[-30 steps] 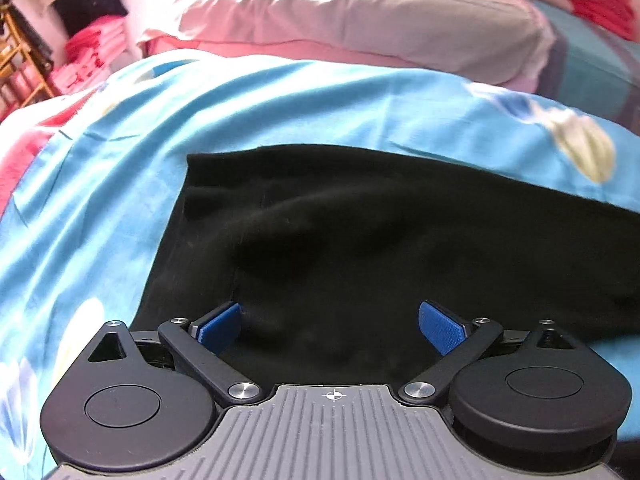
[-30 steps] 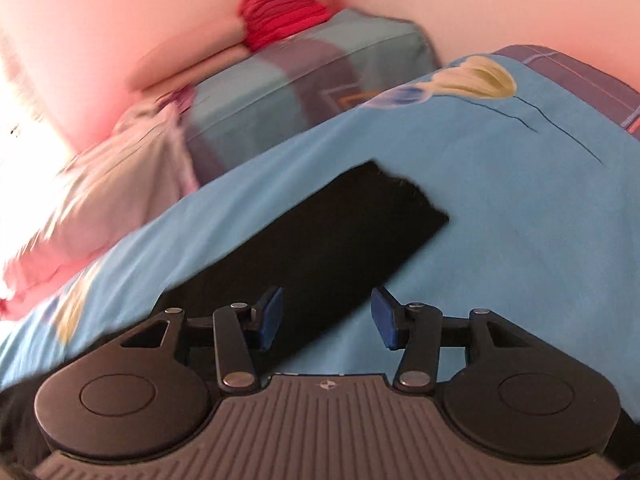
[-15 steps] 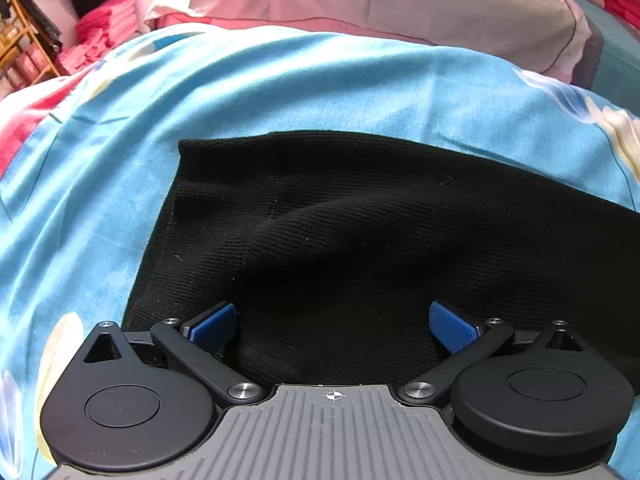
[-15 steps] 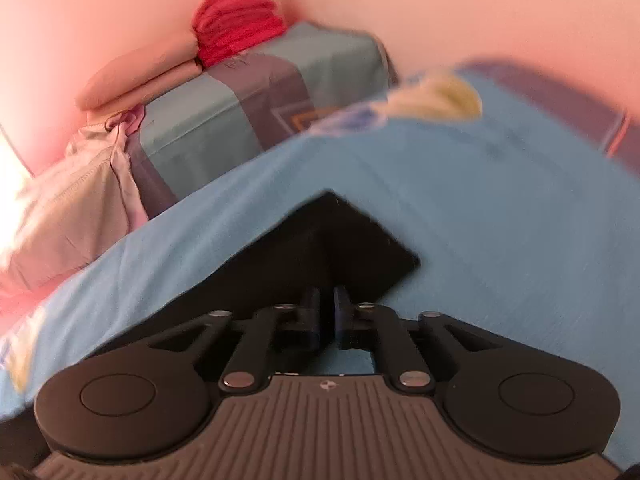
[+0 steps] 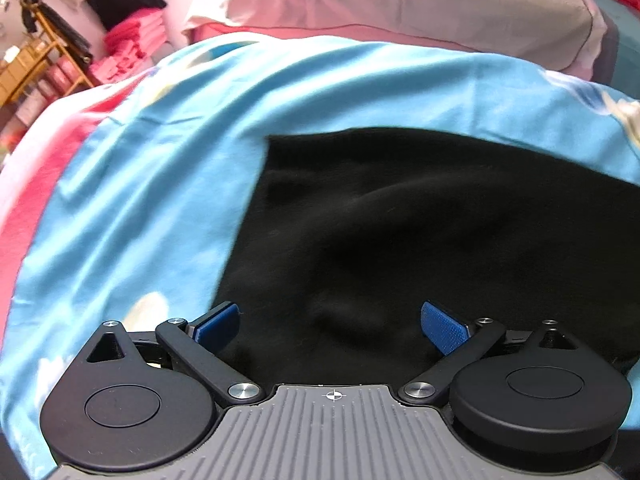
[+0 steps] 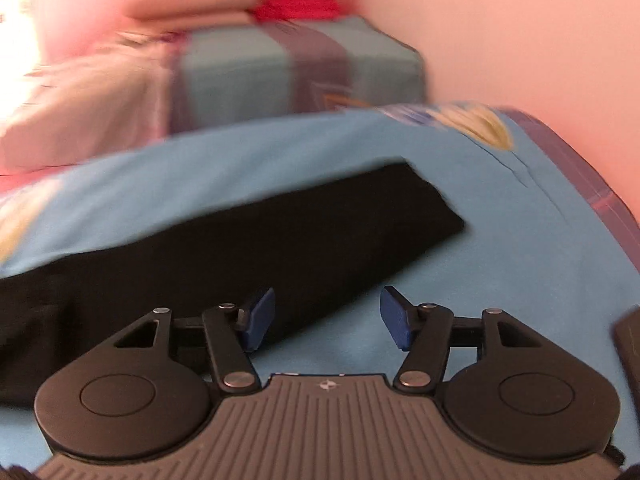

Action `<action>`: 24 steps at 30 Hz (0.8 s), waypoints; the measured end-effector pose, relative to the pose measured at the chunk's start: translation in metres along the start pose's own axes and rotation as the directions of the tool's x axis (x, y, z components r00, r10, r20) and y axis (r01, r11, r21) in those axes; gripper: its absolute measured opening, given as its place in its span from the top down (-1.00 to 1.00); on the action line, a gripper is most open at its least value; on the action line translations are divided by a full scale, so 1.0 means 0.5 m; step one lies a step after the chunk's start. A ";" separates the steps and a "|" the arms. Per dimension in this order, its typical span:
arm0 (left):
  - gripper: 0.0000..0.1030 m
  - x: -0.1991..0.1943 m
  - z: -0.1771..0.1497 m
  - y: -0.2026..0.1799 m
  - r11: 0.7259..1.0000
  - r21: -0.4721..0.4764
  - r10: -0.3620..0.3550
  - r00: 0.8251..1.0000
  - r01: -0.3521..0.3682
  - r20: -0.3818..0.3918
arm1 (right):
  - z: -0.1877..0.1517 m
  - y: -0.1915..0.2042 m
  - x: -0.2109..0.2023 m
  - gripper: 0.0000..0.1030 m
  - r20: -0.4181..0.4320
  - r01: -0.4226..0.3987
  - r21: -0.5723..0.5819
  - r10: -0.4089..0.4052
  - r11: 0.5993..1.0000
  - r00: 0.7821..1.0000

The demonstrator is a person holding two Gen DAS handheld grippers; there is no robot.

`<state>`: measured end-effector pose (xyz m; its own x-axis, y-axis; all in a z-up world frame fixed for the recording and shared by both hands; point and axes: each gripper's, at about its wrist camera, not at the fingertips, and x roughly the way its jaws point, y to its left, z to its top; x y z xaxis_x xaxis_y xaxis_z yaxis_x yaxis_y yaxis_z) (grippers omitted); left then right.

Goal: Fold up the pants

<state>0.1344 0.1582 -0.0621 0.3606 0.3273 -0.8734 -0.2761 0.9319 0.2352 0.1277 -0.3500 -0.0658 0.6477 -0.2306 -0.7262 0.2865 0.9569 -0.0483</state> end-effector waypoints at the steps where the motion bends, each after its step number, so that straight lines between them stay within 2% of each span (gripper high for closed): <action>1: -1.00 -0.002 -0.009 0.012 1.000 -0.004 0.008 1.000 -0.008 -0.002 | -0.003 0.030 -0.018 -0.25 0.014 -0.057 -0.051 0.058 0.997 0.998; 3: -1.00 0.000 -0.026 0.032 1.000 -0.012 0.016 1.000 -0.016 -0.007 | -0.012 0.108 -0.055 -0.25 0.034 -0.176 -0.163 0.183 0.971 0.982; 5: -1.00 0.010 -0.047 0.056 0.999 -0.024 0.024 0.999 -0.025 -0.025 | -0.019 0.191 -0.084 -0.25 0.014 -0.302 -0.243 0.315 0.922 0.949; 7: -1.00 0.017 -0.066 0.080 0.999 -0.045 0.022 0.999 -0.024 -0.042 | -0.030 0.287 -0.108 -0.22 -0.031 -0.432 -0.321 0.446 0.843 0.894; 10: -1.00 0.028 -0.084 0.117 0.995 -0.101 -0.019 0.998 0.013 -0.056 | -0.046 0.431 -0.137 -0.02 -0.111 -0.560 -0.436 0.576 0.704 0.810; 12: -1.00 0.035 -0.089 0.137 0.989 -0.141 -0.050 0.997 0.042 -0.060 | -0.061 0.514 -0.149 0.16 -0.182 -0.641 -0.476 0.645 0.602 0.742; 14: -1.00 0.042 -0.093 0.148 0.985 -0.160 -0.073 0.995 0.063 -0.060 | -0.077 0.587 -0.163 0.25 -0.238 -0.688 -0.503 0.681 0.524 0.693; 15: -1.00 0.044 -0.093 0.151 0.985 -0.158 -0.076 0.995 0.066 -0.059 | -0.094 0.618 -0.175 0.30 -0.260 -0.697 -0.514 0.683 0.501 0.683; 16: -1.00 0.044 -0.094 0.151 0.986 -0.149 -0.077 0.995 0.068 -0.056 | -0.096 0.646 -0.159 0.31 -0.279 -0.694 -0.525 0.671 0.492 0.687; 17: -1.00 0.044 -0.095 0.150 0.988 -0.139 -0.079 0.996 0.071 -0.053 | -0.099 0.673 -0.141 0.31 -0.296 -0.676 -0.540 0.639 0.501 0.710; 19: -1.00 0.047 -0.094 0.153 0.988 -0.130 -0.088 0.995 0.081 -0.051 | -0.101 0.716 -0.100 0.46 -0.328 -0.602 -0.572 0.517 0.557 0.791; 20: -1.00 0.048 -0.094 0.156 0.987 -0.130 -0.096 0.994 0.089 -0.052 | -0.093 0.724 -0.104 0.44 -0.309 -0.593 -0.572 0.521 0.566 0.796; 21: -1.00 0.049 -0.094 0.160 0.987 -0.131 -0.105 0.993 0.097 -0.053 | -0.079 0.725 -0.117 0.44 -0.294 -0.608 -0.560 0.551 0.563 0.781; 23: -1.00 0.055 -0.097 0.166 0.986 -0.125 -0.117 0.992 0.110 -0.050 | -0.057 0.724 -0.145 0.42 -0.266 -0.667 -0.538 0.646 0.516 0.715; 24: -1.00 0.058 -0.096 0.169 0.986 -0.121 -0.122 0.991 0.116 -0.049 | -0.051 0.736 -0.151 0.42 -0.264 -0.675 -0.549 0.664 0.493 0.699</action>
<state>0.0788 0.2389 -0.0881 0.3475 0.2029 -0.9155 -0.3384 0.9377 0.0794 0.1661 0.0241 -0.0462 0.4566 0.5212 -0.7210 -0.6838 0.7241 0.0904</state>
